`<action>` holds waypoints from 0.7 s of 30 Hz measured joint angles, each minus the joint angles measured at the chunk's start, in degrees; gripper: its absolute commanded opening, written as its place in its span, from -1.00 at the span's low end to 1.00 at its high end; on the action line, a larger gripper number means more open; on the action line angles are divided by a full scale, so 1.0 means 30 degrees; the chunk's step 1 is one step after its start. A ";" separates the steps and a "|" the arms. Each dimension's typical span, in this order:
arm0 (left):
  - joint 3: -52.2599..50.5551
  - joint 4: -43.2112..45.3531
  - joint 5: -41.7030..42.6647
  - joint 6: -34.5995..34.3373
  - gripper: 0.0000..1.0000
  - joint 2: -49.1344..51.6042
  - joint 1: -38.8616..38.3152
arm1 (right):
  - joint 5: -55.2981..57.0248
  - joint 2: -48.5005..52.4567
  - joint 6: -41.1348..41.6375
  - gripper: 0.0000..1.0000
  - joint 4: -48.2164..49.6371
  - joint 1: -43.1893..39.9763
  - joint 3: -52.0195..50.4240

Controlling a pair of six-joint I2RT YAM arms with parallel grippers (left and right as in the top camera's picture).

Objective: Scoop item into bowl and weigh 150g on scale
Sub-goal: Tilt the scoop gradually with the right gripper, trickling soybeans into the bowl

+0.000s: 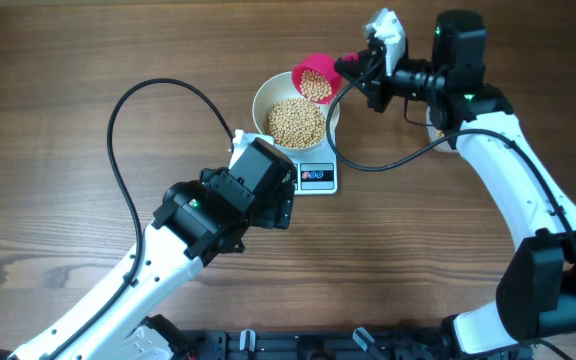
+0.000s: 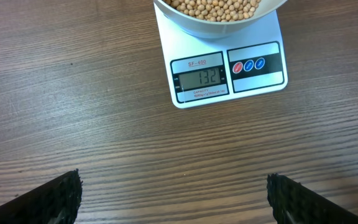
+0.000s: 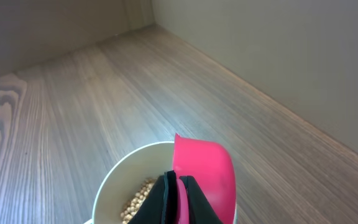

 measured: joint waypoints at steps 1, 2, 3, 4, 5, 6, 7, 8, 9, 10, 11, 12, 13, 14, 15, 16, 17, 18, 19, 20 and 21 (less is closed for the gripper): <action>0.0000 0.0000 0.0000 0.0000 1.00 0.0000 0.0000 | -0.0007 0.0000 -0.0007 -0.91 0.0000 0.0117 0.0000; 0.0000 0.0000 0.0000 0.0000 1.00 0.0000 0.0000 | -0.0015 0.0000 -0.0015 -0.91 0.0000 0.0270 0.0000; 0.0000 0.0000 0.0000 0.0000 1.00 0.0000 0.0000 | -0.0022 0.0000 -0.0058 -0.92 0.0000 0.0401 0.0000; 0.0000 0.0000 0.0000 0.0000 1.00 0.0000 0.0000 | -0.0087 0.0000 -0.0066 -0.91 0.0000 0.0641 0.0000; 0.0000 0.0000 0.0000 0.0000 1.00 0.0000 0.0000 | -0.0102 0.0000 -0.0080 -0.91 -0.0029 0.0772 0.0000; 0.0000 0.0000 0.0000 0.0000 1.00 0.0000 0.0000 | -0.0095 0.0000 -0.0168 -0.91 -0.0087 0.0860 0.0000; 0.0000 0.0000 0.0000 0.0000 1.00 0.0000 0.0000 | -0.0022 0.0000 -0.0299 -0.91 -0.0168 0.0903 0.0000; 0.0000 0.0000 0.0000 0.0000 1.00 0.0000 0.0000 | 0.0226 0.0000 -0.0379 -0.91 -0.0204 0.0918 0.0000; 0.0000 0.0000 0.0000 0.0000 1.00 0.0000 0.0000 | 0.0597 0.0000 -0.0444 -0.91 -0.0240 0.0918 0.0000; 0.0000 0.0000 0.0000 0.0000 1.00 0.0000 0.0000 | 0.0918 0.0000 -0.0495 -0.92 -0.0248 0.0918 0.0000; 0.0000 0.0000 0.0000 0.0000 1.00 0.0000 0.0000 | 0.1107 0.0000 -0.0503 -0.91 -0.0248 0.0918 0.0000; 0.0000 0.0000 0.0000 0.0000 1.00 0.0000 0.0000 | 0.1246 0.0000 -0.0510 -0.92 -0.0248 0.0918 0.0000; 0.0000 0.0000 0.0000 0.0000 1.00 0.0000 0.0000 | 0.1355 0.0000 -0.0503 -0.91 -0.0262 0.0918 0.0000; 0.0000 0.0000 0.0000 0.0000 1.00 0.0000 0.0000 | 0.1362 0.0000 -0.0510 -0.91 -0.0321 0.0918 0.0000; 0.0000 0.0000 0.0000 0.0000 1.00 0.0000 0.0000 | 0.1362 0.0000 -0.0503 -0.91 -0.0335 0.0918 0.0000; 0.0000 0.0000 0.0000 0.0000 1.00 0.0000 0.0000 | 0.1348 0.0000 -0.0503 -0.91 -0.0335 0.0918 0.0000; 0.0000 0.0000 0.0000 0.0000 1.00 0.0000 0.0000 | 0.1348 0.0000 -0.0503 -0.91 -0.0335 0.0918 0.0000; 0.0000 0.0000 0.0000 0.0000 1.00 0.0000 0.0000 | 0.1348 0.0000 -0.0503 -0.91 -0.0357 0.0918 0.0000; 0.0000 0.0000 0.0000 0.0000 1.00 0.0000 0.0000 | 0.1348 0.0000 -0.0495 -0.91 -0.0459 0.0918 0.0000; 0.0000 0.0000 0.0000 0.0000 1.00 0.0000 0.0000 | 0.1348 0.0000 -0.0495 -0.91 -0.0539 0.0918 0.0000; 0.0000 0.0000 0.0000 0.0000 1.00 0.0000 0.0000 | 0.1348 0.0000 -0.0481 -0.91 -0.0605 0.0918 0.0000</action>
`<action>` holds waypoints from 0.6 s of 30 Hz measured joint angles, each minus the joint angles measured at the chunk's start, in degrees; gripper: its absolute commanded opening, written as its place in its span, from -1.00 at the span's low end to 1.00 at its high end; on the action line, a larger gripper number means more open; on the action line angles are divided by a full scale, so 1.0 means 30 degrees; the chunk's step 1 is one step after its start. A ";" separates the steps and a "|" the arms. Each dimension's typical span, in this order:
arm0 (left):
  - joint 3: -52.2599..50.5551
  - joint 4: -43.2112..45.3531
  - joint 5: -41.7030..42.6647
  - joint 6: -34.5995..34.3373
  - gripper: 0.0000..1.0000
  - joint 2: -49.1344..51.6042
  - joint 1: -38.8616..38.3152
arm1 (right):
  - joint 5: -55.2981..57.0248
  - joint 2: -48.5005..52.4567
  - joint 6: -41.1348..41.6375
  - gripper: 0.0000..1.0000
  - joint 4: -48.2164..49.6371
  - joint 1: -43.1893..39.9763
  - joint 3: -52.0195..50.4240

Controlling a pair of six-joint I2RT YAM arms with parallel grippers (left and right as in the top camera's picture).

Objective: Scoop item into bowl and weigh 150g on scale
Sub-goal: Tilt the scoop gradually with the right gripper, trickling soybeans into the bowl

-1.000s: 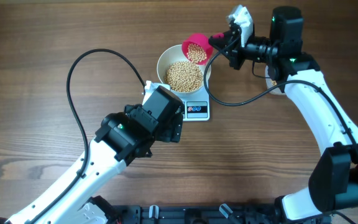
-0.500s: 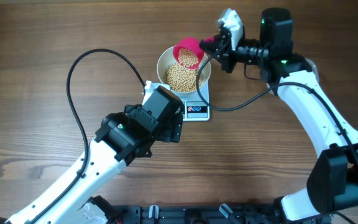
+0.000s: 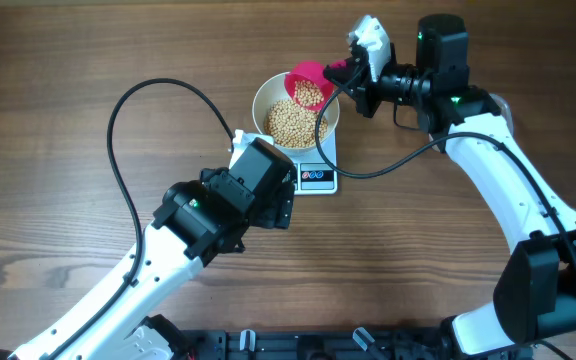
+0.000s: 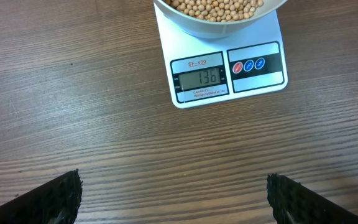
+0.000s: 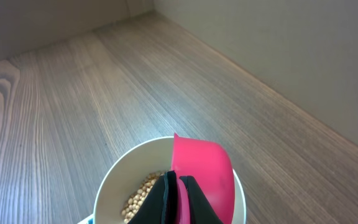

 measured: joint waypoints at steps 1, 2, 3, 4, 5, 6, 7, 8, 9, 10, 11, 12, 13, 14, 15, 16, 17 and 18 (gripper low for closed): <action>0.0000 0.0000 0.0000 0.0000 1.00 0.0000 0.0000 | -0.0007 0.0000 0.0000 -0.92 -0.0022 0.0000 0.0000; 0.0000 0.0000 0.0000 0.0000 1.00 0.0000 0.0000 | -0.0015 0.0000 0.0000 -0.92 -0.0131 0.0000 0.0000; 0.0000 0.0000 0.0000 0.0000 1.00 0.0000 0.0000 | -0.0233 0.0000 -0.0007 -0.92 -0.0299 0.0000 0.0000; 0.0000 0.0000 0.0000 0.0000 1.00 0.0000 0.0000 | -0.0474 0.0000 0.0000 -0.91 -0.0306 0.0000 0.0000; 0.0000 0.0000 0.0000 0.0000 1.00 0.0000 0.0000 | -0.0750 0.0000 0.0000 -0.92 -0.0306 0.0000 0.0000; 0.0000 0.0000 0.0000 0.0000 1.00 0.0000 0.0000 | -0.0889 0.0000 0.0000 -0.91 -0.0313 0.0000 0.0000; 0.0000 0.0000 0.0000 0.0000 1.00 0.0000 0.0000 | -0.0874 0.0000 0.0015 -0.92 -0.0372 0.0000 0.0000; 0.0000 0.0000 0.0000 0.0000 1.00 0.0000 0.0000 | -0.0699 0.0000 0.0066 -0.91 -0.0561 0.0022 0.0000; 0.0000 0.0000 0.0000 0.0000 1.00 0.0000 0.0000 | -0.0546 0.0000 0.0066 -0.91 -0.0605 0.0022 0.0000; 0.0000 0.0000 0.0000 0.0000 1.00 0.0000 0.0000 | -0.0430 0.0000 0.0066 -0.91 -0.0619 0.0022 0.0000; 0.0000 0.0000 0.0000 0.0000 1.00 0.0000 0.0000 | -0.0393 0.0000 0.0066 -0.91 -0.0627 0.0022 0.0000; 0.0000 0.0000 0.0000 0.0000 1.00 0.0000 0.0000 | -0.0350 0.0000 0.0066 -0.91 -0.0634 0.0022 0.0000; 0.0000 0.0000 0.0000 0.0000 1.00 0.0000 0.0000 | -0.0335 0.0000 0.0066 -0.91 -0.0634 0.0022 0.0000; 0.0000 0.0000 0.0000 0.0000 1.00 0.0000 0.0000 | -0.0313 0.0000 0.0066 -0.91 -0.0634 0.0022 0.0000; 0.0000 0.0000 0.0000 0.0000 1.00 0.0000 0.0000 | -0.0284 0.0000 0.0066 -0.91 -0.0634 0.0022 0.0000; 0.0000 0.0000 0.0000 0.0000 1.00 0.0000 0.0000 | -0.0284 0.0000 0.0073 -0.91 -0.0634 0.0022 0.0000; 0.0000 0.0000 0.0000 0.0000 1.00 0.0000 0.0000 | -0.0277 0.0000 0.0138 -0.92 -0.0634 0.0022 0.0000; 0.0000 0.0000 0.0000 0.0000 1.00 0.0000 0.0000 | -0.0277 0.0000 0.0168 -0.91 -0.0634 0.0022 0.0000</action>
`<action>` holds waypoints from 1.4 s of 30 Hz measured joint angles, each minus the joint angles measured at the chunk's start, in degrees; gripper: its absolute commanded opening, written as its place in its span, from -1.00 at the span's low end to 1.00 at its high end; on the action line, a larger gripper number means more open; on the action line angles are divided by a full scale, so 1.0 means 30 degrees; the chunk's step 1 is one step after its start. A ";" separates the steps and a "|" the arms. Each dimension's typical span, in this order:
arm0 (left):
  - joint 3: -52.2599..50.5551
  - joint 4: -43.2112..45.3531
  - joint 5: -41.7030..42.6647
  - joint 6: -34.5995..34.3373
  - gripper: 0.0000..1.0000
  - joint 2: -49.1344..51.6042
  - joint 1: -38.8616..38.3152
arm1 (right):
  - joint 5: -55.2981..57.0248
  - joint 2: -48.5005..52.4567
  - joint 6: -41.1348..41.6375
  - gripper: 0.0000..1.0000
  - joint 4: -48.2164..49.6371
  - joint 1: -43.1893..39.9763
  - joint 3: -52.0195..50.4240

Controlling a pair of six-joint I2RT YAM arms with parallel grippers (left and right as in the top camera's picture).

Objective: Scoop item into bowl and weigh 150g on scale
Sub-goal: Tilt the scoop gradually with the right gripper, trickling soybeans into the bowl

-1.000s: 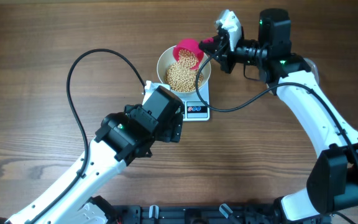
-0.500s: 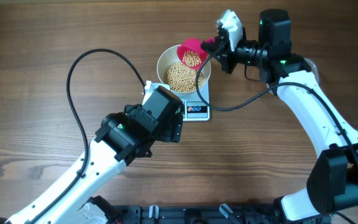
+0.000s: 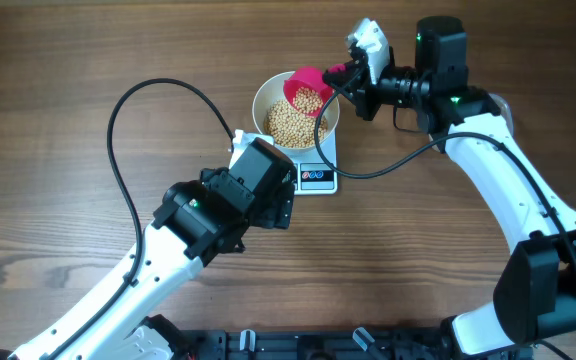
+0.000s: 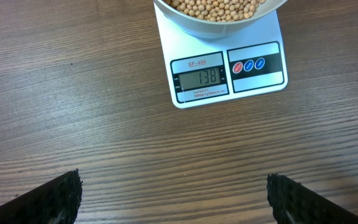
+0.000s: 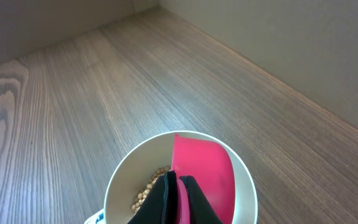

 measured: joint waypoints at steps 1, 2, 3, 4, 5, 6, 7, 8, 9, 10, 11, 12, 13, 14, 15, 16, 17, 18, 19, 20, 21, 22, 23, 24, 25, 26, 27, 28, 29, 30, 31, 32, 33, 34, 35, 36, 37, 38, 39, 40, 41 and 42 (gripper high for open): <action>0.0000 0.0000 0.0000 0.0000 1.00 0.0000 0.0000 | 0.0000 0.0000 0.0058 -0.91 0.0000 0.0000 0.0000; 0.0000 0.0000 0.0000 0.0000 1.00 0.0000 0.0000 | 0.0000 0.0000 0.0124 -0.91 0.0000 0.0000 0.0000; 0.0000 0.0000 0.0000 0.0000 1.00 0.0000 0.0000 | 0.0000 0.0000 0.0131 -0.92 0.0000 0.0000 0.0000; 0.0000 0.0000 0.0000 0.0000 1.00 0.0000 0.0000 | 0.0000 0.0000 0.0138 -0.91 0.0000 0.0000 0.0000; 0.0000 0.0000 0.0000 0.0000 1.00 0.0000 0.0000 | -0.0022 0.0000 0.0138 -0.91 0.0000 0.0000 0.0000; 0.0000 0.0000 0.0000 0.0000 1.00 0.0000 0.0000 | -0.0219 0.0000 0.0117 -0.92 -0.0007 0.0000 0.0000; 0.0000 0.0000 0.0000 0.0000 1.00 0.0000 0.0000 | -0.0568 0.0000 0.0109 -0.92 0.0007 -0.0007 0.0000; 0.0000 0.0000 0.0000 0.0000 1.00 0.0000 0.0000 | -0.0845 0.0000 0.0102 -0.91 0.0007 0.0000 0.0000; 0.0000 0.0000 0.0000 0.0000 1.00 0.0000 0.0000 | -0.0954 -0.0029 0.0073 -0.91 0.0007 0.0000 0.0000; 0.0000 0.0000 0.0000 0.0000 1.00 0.0000 0.0000 | -0.0984 -0.0073 -0.0073 -0.91 -0.0007 0.0036 0.0000; 0.0000 0.0000 0.0000 0.0000 1.00 0.0000 0.0000 | -0.0947 -0.0124 -0.0226 -0.91 0.0000 0.0036 0.0000; 0.0000 0.0000 0.0000 0.0000 1.00 0.0000 0.0000 | -0.0707 -0.0219 -0.0379 -0.91 -0.0007 0.0036 0.0000; 0.0000 0.0000 0.0000 0.0000 1.00 0.0000 0.0000 | -0.0284 -0.0299 -0.0554 -0.91 -0.0007 0.0036 0.0000; 0.0000 0.0000 0.0000 0.0000 1.00 0.0000 0.0000 | 0.0000 -0.0342 -0.0634 -0.91 0.0007 0.0036 0.0000; 0.0000 0.0007 0.0000 0.0000 1.00 0.0000 0.0000 | 0.0175 -0.0350 -0.0685 -0.91 0.0000 0.0029 0.0000; 0.0000 0.0000 0.0000 0.0000 1.00 0.0000 0.0000 | 0.0248 -0.0357 -0.0714 -0.91 0.0000 0.0029 0.0000; 0.0000 0.0000 0.0000 0.0000 1.00 0.0000 0.0000 | 0.0226 -0.0357 -0.0838 -0.92 -0.0015 0.0036 0.0000; 0.0000 0.0000 0.0000 0.0000 1.00 0.0000 0.0000 | 0.0109 -0.0357 -0.0976 -0.92 -0.0022 0.0051 0.0000; 0.0000 0.0000 0.0000 0.0000 1.00 0.0000 0.0000 | -0.0087 -0.0357 -0.1129 -0.91 -0.0029 0.0087 0.0000; 0.0000 0.0000 0.0000 0.0000 1.00 0.0000 0.0000 | -0.0095 -0.0357 -0.1195 -0.91 -0.0036 0.0138 0.0000; 0.0000 0.0000 0.0000 0.0000 1.00 0.0000 0.0000 | 0.0051 -0.0357 -0.1217 -0.91 -0.0066 0.0160 0.0000; 0.0000 0.0000 0.0000 0.0000 1.00 0.0000 0.0000 | 0.0335 -0.0357 -0.1195 -0.91 -0.0080 0.0204 0.0000; 0.0000 0.0000 0.0000 0.0000 1.00 0.0000 0.0000 | 0.0750 -0.0357 -0.1180 -0.91 -0.0095 0.0255 0.0000; 0.0000 0.0000 0.0000 0.0000 1.00 0.0000 0.0000 | 0.1100 -0.0357 -0.1180 -0.91 -0.0102 0.0270 0.0000; 0.0000 0.0000 0.0000 0.0000 1.00 0.0000 0.0000 | 0.1370 -0.0357 -0.1180 -0.91 -0.0131 0.0270 0.0000; 0.0000 0.0000 0.0000 0.0000 1.00 0.0000 0.0000 | 0.1348 -0.0357 -0.1188 -0.91 -0.0175 0.0262 0.0000; 0.0000 0.0000 0.0000 0.0000 1.00 0.0000 0.0000 | 0.1144 -0.0357 -0.1217 -0.91 -0.0277 0.0262 0.0000; 0.0000 0.0000 0.0000 0.0000 1.00 0.0000 0.0000 | 0.0794 -0.0357 -0.1260 -0.91 -0.0372 0.0270 0.0000; 0.0000 0.0000 0.0000 0.0000 1.00 0.0000 0.0000 | 0.0539 -0.0357 -0.1260 -0.92 -0.0415 0.0270 0.0000; 0.0000 0.0000 0.0000 0.0000 1.00 0.0000 0.0000 | 0.0452 -0.0357 -0.1260 -0.92 -0.0466 0.0270 0.0000; 0.0000 0.0000 0.0000 0.0000 1.00 0.0000 0.0000 | 0.0459 -0.0357 -0.1260 -0.91 -0.0503 0.0284 0.0000; 0.0000 0.0000 0.0000 0.0000 1.00 0.0000 0.0000 | 0.0605 -0.0357 -0.1246 -0.91 -0.0503 0.0284 0.0000; 0.0000 0.0000 0.0000 0.0000 1.00 0.0000 0.0000 | 0.0816 -0.0357 -0.1224 -0.91 -0.0503 0.0284 0.0000; 0.0000 0.0000 0.0000 0.0000 1.00 0.0000 0.0000 | 0.1005 -0.0357 -0.1180 -0.92 -0.0503 0.0284 0.0000; 0.0000 0.0000 0.0000 0.0000 1.00 0.0000 0.0000 | 0.1151 -0.0357 -0.1180 -0.91 -0.0510 0.0284 0.0000; 0.0000 0.0000 0.0000 0.0000 1.00 0.0000 0.0000 | 0.1231 -0.0357 -0.1180 -0.91 -0.0510 0.0284 0.0000; 0.0000 0.0000 0.0000 0.0000 1.00 0.0000 0.0000 | 0.1297 -0.0357 -0.1173 -0.91 -0.0510 0.0284 0.0000; 0.0000 0.0000 0.0000 0.0000 1.00 0.0000 0.0000 | 0.1341 -0.0357 -0.1173 -0.91 -0.0510 0.0284 0.0000; 0.0000 0.0000 0.0000 0.0000 1.00 0.0000 0.0000 | 0.1355 -0.0357 -0.1173 -0.91 -0.0510 0.0284 0.0000; 0.0000 0.0000 0.0000 0.0000 1.00 0.0000 0.0000 | 0.1362 -0.0357 -0.1173 -0.92 -0.0510 0.0284 0.0000; 0.0000 0.0000 0.0000 0.0000 1.00 0.0000 0.0000 | 0.1370 -0.0357 -0.1173 -0.92 -0.0510 0.0284 0.0000; 0.0000 0.0000 0.0000 0.0000 1.00 0.0000 0.0000 | 0.1377 -0.0357 -0.1173 -0.91 -0.0517 0.0284 0.0000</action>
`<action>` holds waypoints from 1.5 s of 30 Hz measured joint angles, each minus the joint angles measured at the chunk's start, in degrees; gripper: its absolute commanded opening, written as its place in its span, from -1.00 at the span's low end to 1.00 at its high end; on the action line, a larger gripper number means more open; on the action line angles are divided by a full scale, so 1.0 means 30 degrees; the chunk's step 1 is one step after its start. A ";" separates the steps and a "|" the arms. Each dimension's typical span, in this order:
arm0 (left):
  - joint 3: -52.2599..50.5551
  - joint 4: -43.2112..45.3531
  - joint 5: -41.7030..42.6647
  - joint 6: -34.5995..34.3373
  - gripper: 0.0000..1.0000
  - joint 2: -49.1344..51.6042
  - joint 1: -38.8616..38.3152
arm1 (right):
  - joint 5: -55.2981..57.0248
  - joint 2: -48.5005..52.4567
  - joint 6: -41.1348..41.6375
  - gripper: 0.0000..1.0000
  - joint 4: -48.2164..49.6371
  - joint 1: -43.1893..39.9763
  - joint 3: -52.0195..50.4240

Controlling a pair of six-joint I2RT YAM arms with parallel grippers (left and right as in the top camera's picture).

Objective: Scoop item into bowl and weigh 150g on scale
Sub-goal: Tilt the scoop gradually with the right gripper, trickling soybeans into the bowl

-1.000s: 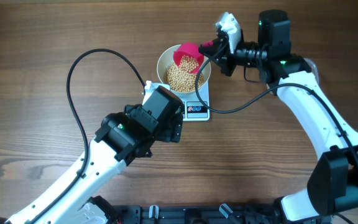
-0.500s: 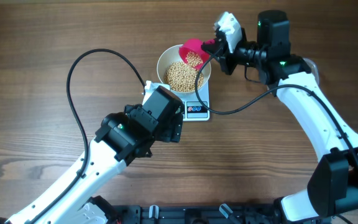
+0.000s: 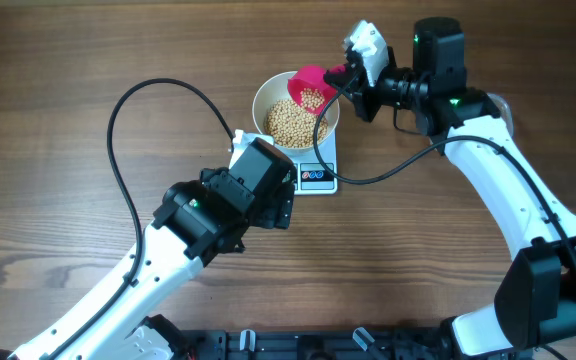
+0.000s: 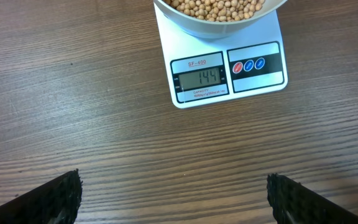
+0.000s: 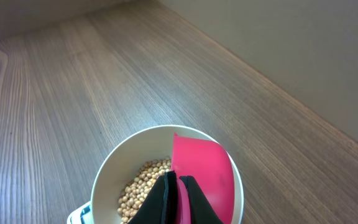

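Note:
A white bowl (image 3: 270, 95) of soybeans (image 3: 293, 122) stands on a small white scale (image 4: 225, 78); its display (image 4: 197, 77) reads 144. My right gripper (image 5: 178, 186) is shut on the handle of a pink scoop (image 5: 202, 174), which is tilted over the bowl's far right rim (image 3: 309, 88). In the right wrist view the scoop's underside hides its contents. My left gripper (image 4: 173, 193) hovers open over bare table in front of the scale, holding nothing.
A black cable (image 3: 128, 110) loops over the table at the left. Another cable (image 3: 388, 170) hangs from the right arm past the scale's right side. A pale container (image 3: 503, 105) shows partly behind the right arm.
The scale reading has gone from 138 to 144. The scoop is tilted a little further into the bowl. The left arm has not moved.
The scoop, full of beans, was held beside the bowl's far right with the scale at 132. Then it was over the rim at 136, then 138, and now it is tipped into the bowl at 144. The left gripper stayed open in place.

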 measured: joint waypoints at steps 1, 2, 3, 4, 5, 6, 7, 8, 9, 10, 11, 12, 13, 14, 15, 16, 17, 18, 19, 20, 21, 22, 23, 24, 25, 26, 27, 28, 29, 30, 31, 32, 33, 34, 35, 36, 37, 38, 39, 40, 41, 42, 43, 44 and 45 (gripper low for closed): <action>0.0000 0.0000 0.0000 0.0000 1.00 0.0000 0.0000 | -0.0007 0.0000 0.0007 -0.91 0.0000 0.0000 0.0000; 0.0000 0.0000 0.0000 0.0000 1.00 0.0000 0.0000 | -0.0007 0.0000 0.0073 -0.91 0.0000 0.0000 0.0000; 0.0000 0.0000 0.0000 0.0000 1.00 0.0000 0.0000 | -0.0007 0.0000 0.0102 -0.92 0.0000 0.0000 0.0000; 0.0000 0.0000 0.0000 0.0000 1.00 0.0000 0.0000 | -0.0007 0.0000 0.0153 -0.91 0.0000 0.0000 0.0000; 0.0000 0.0000 0.0000 0.0000 1.00 0.0000 0.0000 | -0.0007 0.0000 0.0211 -0.91 0.0000 0.0000 0.0000; 0.0000 0.0000 0.0000 0.0000 1.00 0.0000 0.0000 | -0.0007 0.0000 0.0240 -0.91 0.0000 0.0000 0.0000; 0.0000 0.0000 0.0000 0.0000 1.00 0.0000 0.0000 | -0.0007 0.0000 0.0284 -0.91 0.0000 0.0000 0.0000; 0.0000 0.0000 0.0000 0.0000 1.00 0.0000 0.0000 | -0.0007 0.0000 0.0291 -0.91 0.0000 0.0000 0.0000; 0.0000 0.0000 0.0000 0.0000 1.00 0.0000 0.0000 | -0.0007 0.0000 0.0291 -0.91 0.0000 0.0000 0.0000; 0.0000 0.0000 0.0000 0.0000 1.00 0.0000 0.0000 | -0.0015 0.0000 0.0291 -0.91 0.0000 0.0000 0.0000; 0.0000 0.0000 0.0000 0.0000 1.00 0.0000 0.0000 | -0.0007 0.0000 0.0291 -0.91 0.0000 0.0000 0.0000; 0.0000 0.0000 0.0000 0.0000 1.00 0.0000 0.0000 | -0.0007 0.0000 0.0291 -0.91 0.0000 0.0000 0.0000; 0.0000 0.0000 0.0000 0.0000 1.00 0.0000 0.0000 | -0.0007 0.0000 0.0291 -0.91 0.0000 0.0000 0.0000; 0.0000 0.0000 0.0000 0.0000 1.00 0.0000 0.0000 | -0.0007 0.0000 0.0291 -0.91 0.0000 0.0000 0.0000; 0.0000 0.0000 0.0000 0.0000 1.00 0.0000 0.0000 | -0.0015 0.0000 0.0291 -0.91 0.0000 0.0000 0.0000; 0.0000 0.0000 0.0000 0.0000 1.00 0.0000 0.0000 | -0.0015 0.0000 0.0291 -0.91 0.0000 0.0000 0.0000; 0.0000 0.0000 0.0000 0.0000 1.00 0.0000 0.0000 | -0.0007 0.0000 0.0291 -0.91 0.0000 0.0000 0.0000; 0.0000 0.0000 0.0000 0.0000 1.00 0.0000 0.0000 | -0.0015 0.0000 0.0299 -0.92 -0.0007 0.0000 0.0000; 0.0000 0.0000 0.0000 0.0000 1.00 0.0000 0.0000 | -0.0015 0.0000 0.0299 -0.91 -0.0007 0.0000 0.0000; 0.0000 0.0000 0.0000 0.0000 1.00 0.0000 0.0000 | -0.0007 0.0000 0.0306 -0.92 0.0000 0.0000 0.0000; 0.0000 0.0000 0.0000 0.0000 1.00 0.0000 0.0000 | -0.0007 0.0000 0.0357 -0.91 -0.0007 0.0000 0.0000; 0.0000 0.0000 0.0000 0.0000 1.00 0.0000 0.0000 | -0.0007 0.0000 0.0372 -0.91 -0.0007 0.0000 0.0000; 0.0000 0.0000 0.0000 0.0000 1.00 0.0000 0.0000 | -0.0007 0.0000 0.0430 -0.91 -0.0007 0.0000 0.0000; 0.0000 0.0000 0.0000 0.0000 1.00 0.0000 0.0000 | -0.0007 0.0000 0.0444 -0.91 -0.0007 0.0000 0.0000; 0.0000 0.0000 0.0000 0.0000 1.00 0.0000 0.0000 | -0.0007 0.0000 0.0510 -0.91 -0.0007 0.0000 0.0000; 0.0000 0.0000 0.0000 0.0000 1.00 0.0000 0.0000 | -0.0015 0.0000 0.0510 -0.91 -0.0007 0.0000 0.0000; 0.0000 0.0000 0.0000 0.0000 1.00 0.0000 0.0000 | -0.0007 0.0000 0.0517 -0.91 -0.0007 0.0000 0.0000; 0.0000 0.0000 0.0000 0.0000 1.00 0.0000 0.0000 | -0.0007 0.0000 0.0532 -0.91 -0.0007 0.0000 0.0000; 0.0000 0.0000 0.0000 0.0000 1.00 0.0000 0.0000 | -0.0015 0.0000 0.0568 -0.91 -0.0015 0.0000 0.0000; 0.0000 0.0000 0.0000 0.0000 1.00 0.0000 0.0000 | -0.0015 0.0000 0.0568 -0.91 -0.0029 0.0000 0.0000; 0.0000 0.0000 -0.0007 0.0000 1.00 0.0000 0.0000 | -0.0029 0.0000 0.0568 -0.92 -0.0066 0.0000 0.0000; 0.0000 0.0000 0.0000 0.0000 1.00 0.0000 0.0000 | -0.0160 0.0000 0.0568 -0.91 -0.0087 0.0000 0.0000; 0.0000 0.0000 0.0000 0.0000 1.00 0.0000 0.0000 | -0.0423 0.0000 0.0568 -0.91 -0.0102 0.0000 0.0000; 0.0000 0.0000 0.0000 0.0000 1.00 0.0000 0.0000 | -0.0758 0.0000 0.0568 -0.92 -0.0109 0.0000 0.0000; 0.0000 0.0000 0.0000 0.0000 1.00 0.0000 0.0000 | -0.0845 0.0000 0.0568 -0.92 -0.0131 0.0000 0.0000; 0.0000 0.0000 0.0000 0.0000 1.00 0.0000 0.0000 | -0.0889 0.0000 0.0568 -0.91 -0.0138 0.0000 0.0000; 0.0000 0.0000 0.0000 0.0000 1.00 0.0000 0.0000 | -0.0882 0.0000 0.0576 -0.91 -0.0138 0.0000 0.0000; 0.0000 0.0000 0.0000 0.0000 1.00 0.0000 0.0000 | -0.0882 0.0000 0.0576 -0.91 -0.0138 0.0000 0.0000; 0.0000 0.0000 0.0000 0.0000 1.00 0.0000 0.0000 | -0.0882 0.0000 0.0576 -0.92 -0.0138 0.0000 0.0000; 0.0000 0.0000 0.0000 0.0000 1.00 0.0000 0.0000 | -0.0882 0.0000 0.0576 -0.91 -0.0138 0.0000 0.0000; 0.0000 0.0000 0.0000 0.0000 1.00 0.0000 0.0000 | -0.0882 0.0000 0.0576 -0.91 -0.0138 0.0000 0.0000; 0.0000 0.0000 0.0000 0.0000 1.00 0.0000 0.0000 | -0.0882 0.0000 0.0576 -0.91 -0.0138 0.0000 0.0000; 0.0000 0.0000 0.0000 0.0000 1.00 0.0000 0.0000 | -0.0882 0.0000 0.0576 -0.92 -0.0138 0.0000 0.0000; 0.0000 0.0000 0.0000 0.0000 1.00 0.0000 0.0000 | -0.0882 0.0000 0.0590 -0.91 -0.0138 0.0000 0.0000; 0.0000 0.0000 0.0000 0.0000 1.00 0.0000 0.0000 | -0.0882 0.0000 0.0641 -0.92 -0.0138 0.0000 0.0000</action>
